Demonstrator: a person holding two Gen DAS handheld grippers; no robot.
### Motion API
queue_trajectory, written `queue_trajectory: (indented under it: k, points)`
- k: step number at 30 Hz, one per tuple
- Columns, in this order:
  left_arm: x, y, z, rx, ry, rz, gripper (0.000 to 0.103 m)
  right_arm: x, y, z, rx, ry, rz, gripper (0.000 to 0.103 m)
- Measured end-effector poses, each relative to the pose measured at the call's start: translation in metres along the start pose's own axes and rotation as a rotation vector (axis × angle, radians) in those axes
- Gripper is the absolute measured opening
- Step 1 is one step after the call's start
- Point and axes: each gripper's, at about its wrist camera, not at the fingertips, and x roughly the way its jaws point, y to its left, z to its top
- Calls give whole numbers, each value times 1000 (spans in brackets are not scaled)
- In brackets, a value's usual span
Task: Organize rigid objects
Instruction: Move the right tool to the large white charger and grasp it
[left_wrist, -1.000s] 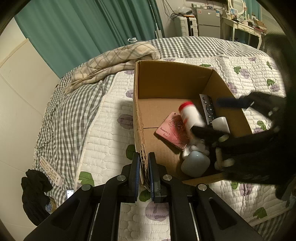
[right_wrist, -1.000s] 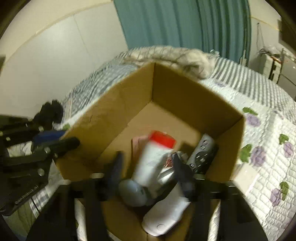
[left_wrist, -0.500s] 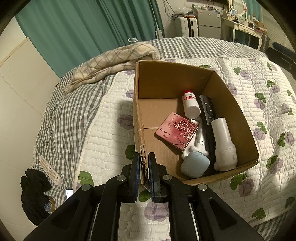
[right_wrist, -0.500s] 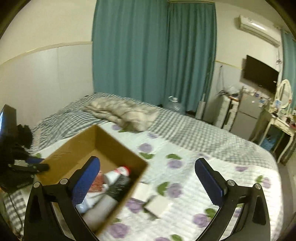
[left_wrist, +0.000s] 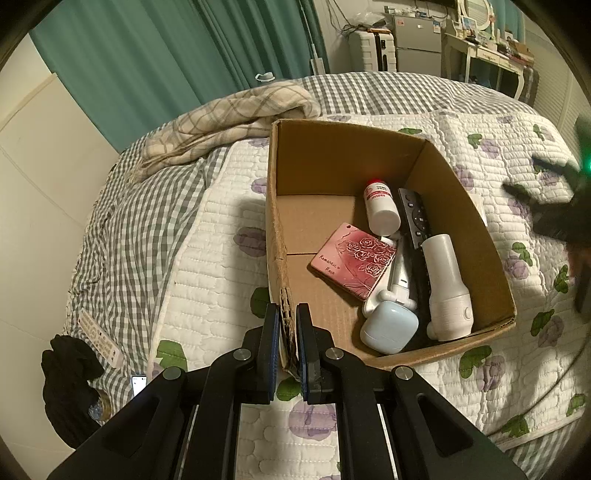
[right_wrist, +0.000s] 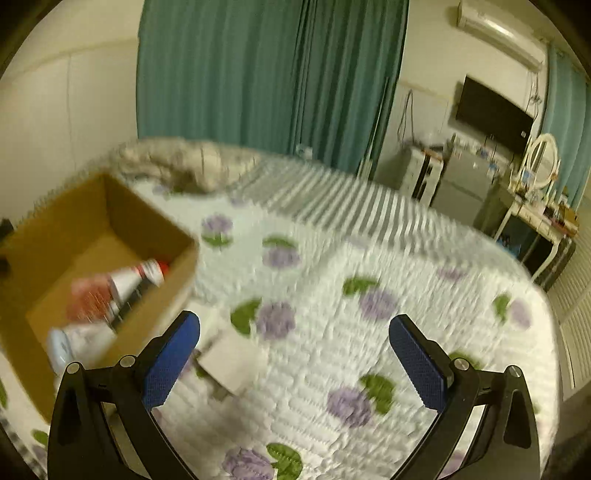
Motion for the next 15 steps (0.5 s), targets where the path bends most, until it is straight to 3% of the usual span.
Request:
queue_trajectory:
  k: [5,15]
  points:
    - [0,0,-1,4,-1,1,8,39,19,-29,-70,126,5,103]
    - [-1,1,-2,6,-7,3,8,65,32,-31,-102,157,66,103]
